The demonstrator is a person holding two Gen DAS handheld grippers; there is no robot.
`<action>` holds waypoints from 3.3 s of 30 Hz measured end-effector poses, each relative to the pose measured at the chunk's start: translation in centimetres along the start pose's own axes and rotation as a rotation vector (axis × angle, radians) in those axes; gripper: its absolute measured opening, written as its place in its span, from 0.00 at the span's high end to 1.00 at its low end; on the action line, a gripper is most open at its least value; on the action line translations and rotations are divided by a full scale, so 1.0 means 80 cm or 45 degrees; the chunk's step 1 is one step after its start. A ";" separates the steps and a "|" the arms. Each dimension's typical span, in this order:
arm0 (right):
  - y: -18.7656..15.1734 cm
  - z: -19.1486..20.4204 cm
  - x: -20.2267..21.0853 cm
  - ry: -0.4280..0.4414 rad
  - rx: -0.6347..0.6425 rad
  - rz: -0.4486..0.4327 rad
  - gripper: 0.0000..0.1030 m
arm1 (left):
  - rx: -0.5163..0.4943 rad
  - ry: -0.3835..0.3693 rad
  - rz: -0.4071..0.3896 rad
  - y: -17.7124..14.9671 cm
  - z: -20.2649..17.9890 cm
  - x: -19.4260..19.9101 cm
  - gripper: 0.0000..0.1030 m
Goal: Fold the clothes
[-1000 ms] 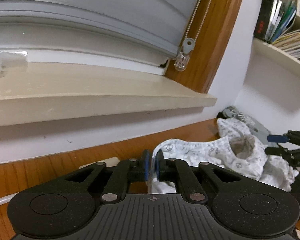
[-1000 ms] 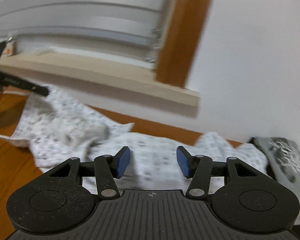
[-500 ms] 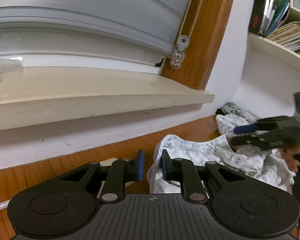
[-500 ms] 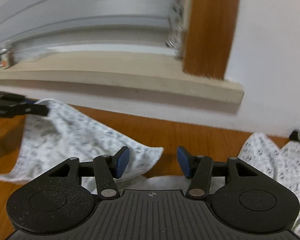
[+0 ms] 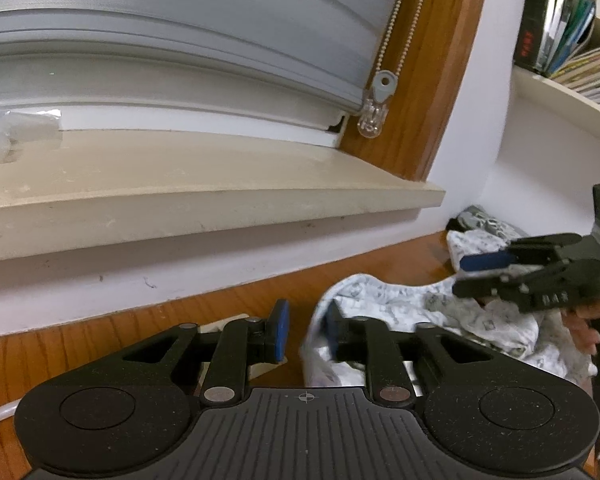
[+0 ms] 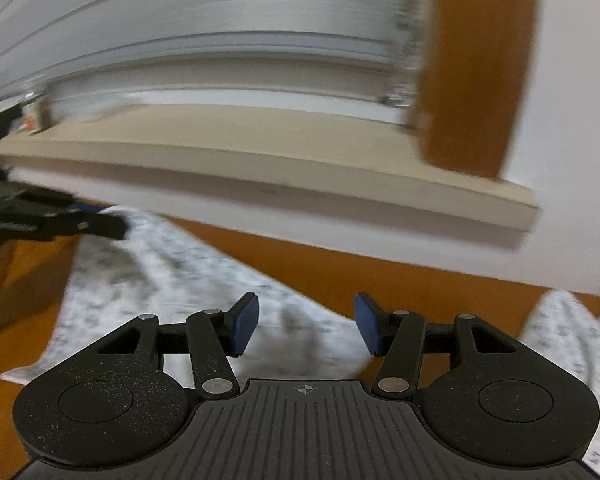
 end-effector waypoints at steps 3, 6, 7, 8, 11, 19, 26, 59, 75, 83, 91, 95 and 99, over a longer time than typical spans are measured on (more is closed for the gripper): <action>-0.001 0.022 -0.005 0.084 0.048 0.027 0.48 | 0.017 -0.002 -0.012 0.003 0.003 0.003 0.63; -0.005 0.039 -0.016 0.115 0.098 0.060 0.48 | 0.016 -0.009 -0.020 0.007 -0.001 0.007 0.63; -0.006 0.043 -0.019 0.120 0.110 0.070 0.48 | 0.007 -0.013 -0.028 0.009 -0.005 0.010 0.63; -0.007 0.046 -0.023 0.120 0.123 0.081 0.48 | -0.002 -0.017 -0.036 0.010 -0.009 0.012 0.63; -0.007 0.054 -0.032 0.132 0.156 0.099 0.48 | -0.036 -0.031 -0.060 0.014 -0.024 0.020 0.61; -0.013 0.057 -0.032 0.203 0.186 0.107 0.42 | -0.095 -0.072 0.018 -0.003 -0.053 0.013 0.60; -0.016 0.059 -0.032 0.185 0.210 0.106 0.41 | -0.069 -0.106 0.118 -0.028 -0.062 0.002 0.61; 0.085 -0.092 0.149 -0.303 -0.007 -0.369 0.89 | -0.163 -0.030 0.052 0.100 -0.141 -0.044 1.00; 0.040 -0.147 0.164 -0.397 -0.015 -0.338 0.88 | 0.327 -0.189 0.140 0.024 -0.114 -0.144 0.33; 0.010 -0.171 0.168 -0.394 -0.079 -0.343 0.88 | 0.663 -0.384 0.088 0.016 -0.121 -0.169 0.27; -0.009 -0.188 0.174 -0.383 -0.112 -0.359 0.88 | 0.924 -0.499 0.090 0.008 -0.142 -0.214 0.27; -0.018 -0.196 0.178 -0.375 -0.122 -0.369 0.88 | 0.935 -0.485 0.110 0.012 -0.151 -0.234 0.49; -0.016 -0.201 0.177 -0.395 -0.123 -0.379 0.88 | 0.772 -0.453 0.133 0.025 -0.168 -0.245 0.89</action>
Point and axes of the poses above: each gripper's, at about its wrist camera, not at the fingertips, and x roughly against the way its jaws point, z to its left, y to its top, the point moved 5 cm from there along -x, roughly the way its jaws point, and after that the axes turned 7 degrees about -y, right-handed, at the moved point
